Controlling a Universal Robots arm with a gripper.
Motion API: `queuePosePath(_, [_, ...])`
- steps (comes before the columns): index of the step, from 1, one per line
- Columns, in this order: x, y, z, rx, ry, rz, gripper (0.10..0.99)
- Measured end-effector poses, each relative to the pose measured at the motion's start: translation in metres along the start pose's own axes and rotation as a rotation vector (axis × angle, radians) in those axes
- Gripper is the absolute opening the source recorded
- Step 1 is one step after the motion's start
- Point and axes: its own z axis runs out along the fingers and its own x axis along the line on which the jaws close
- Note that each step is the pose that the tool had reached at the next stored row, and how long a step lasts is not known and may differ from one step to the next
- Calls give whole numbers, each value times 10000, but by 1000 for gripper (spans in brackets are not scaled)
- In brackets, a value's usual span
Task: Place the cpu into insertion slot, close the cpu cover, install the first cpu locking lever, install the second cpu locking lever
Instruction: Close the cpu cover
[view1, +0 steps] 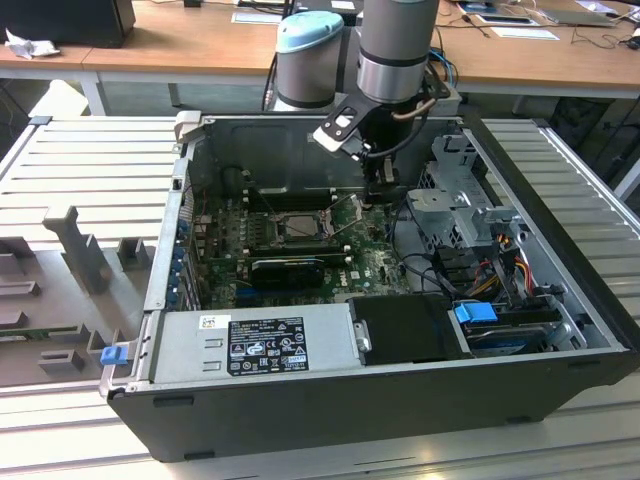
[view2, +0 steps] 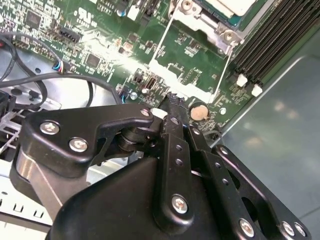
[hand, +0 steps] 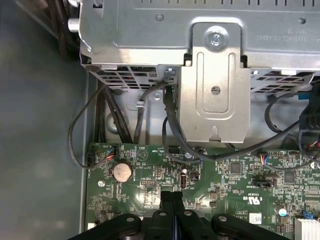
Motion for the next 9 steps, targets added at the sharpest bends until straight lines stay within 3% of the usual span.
queuePosePath(6, [-3, 32, 75, 35, 7, -89, 106])
queuePosePath(8, [-4, 44, 83, 167, 13, -129, 106])
queuePosePath(9, [-4, 43, 84, 371, 22, -140, 106])
